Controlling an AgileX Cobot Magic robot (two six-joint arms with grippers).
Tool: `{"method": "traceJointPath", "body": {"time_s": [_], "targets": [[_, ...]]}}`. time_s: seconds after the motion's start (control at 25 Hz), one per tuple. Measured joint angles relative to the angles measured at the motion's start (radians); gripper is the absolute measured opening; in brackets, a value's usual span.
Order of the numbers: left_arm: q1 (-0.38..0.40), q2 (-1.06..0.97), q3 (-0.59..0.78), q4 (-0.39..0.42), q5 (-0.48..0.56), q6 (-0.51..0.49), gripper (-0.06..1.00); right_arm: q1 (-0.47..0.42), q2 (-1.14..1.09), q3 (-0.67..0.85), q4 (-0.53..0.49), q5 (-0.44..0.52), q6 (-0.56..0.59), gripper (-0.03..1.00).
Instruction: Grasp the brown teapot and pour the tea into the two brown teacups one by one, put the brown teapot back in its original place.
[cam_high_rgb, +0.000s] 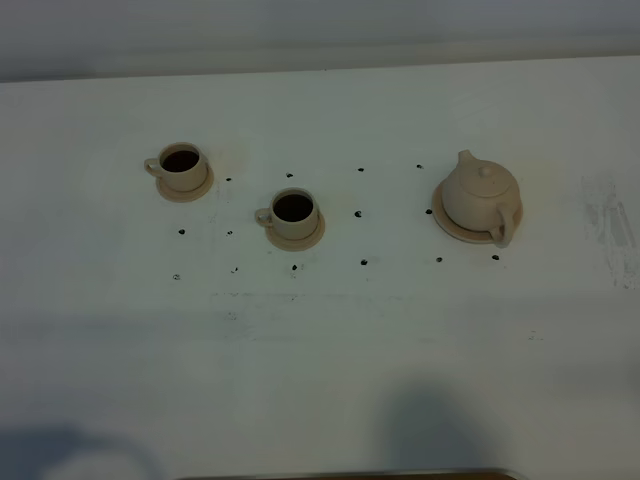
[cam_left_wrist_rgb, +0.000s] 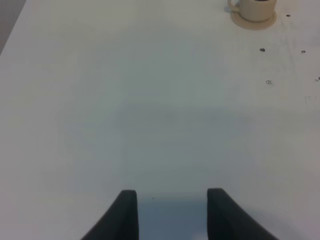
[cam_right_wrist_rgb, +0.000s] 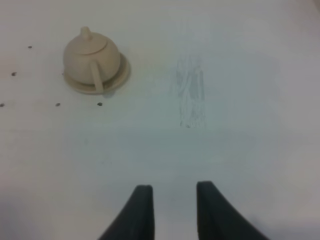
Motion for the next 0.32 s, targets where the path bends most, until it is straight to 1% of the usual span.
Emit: {"method": "traceJointPath", "body": {"time_s": [0.32], "targets": [[0.000,0.000,0.000,0.000,0.000,0.000,0.31,0.000,0.000,0.000,0.000,0.000,0.000,0.23]]}}
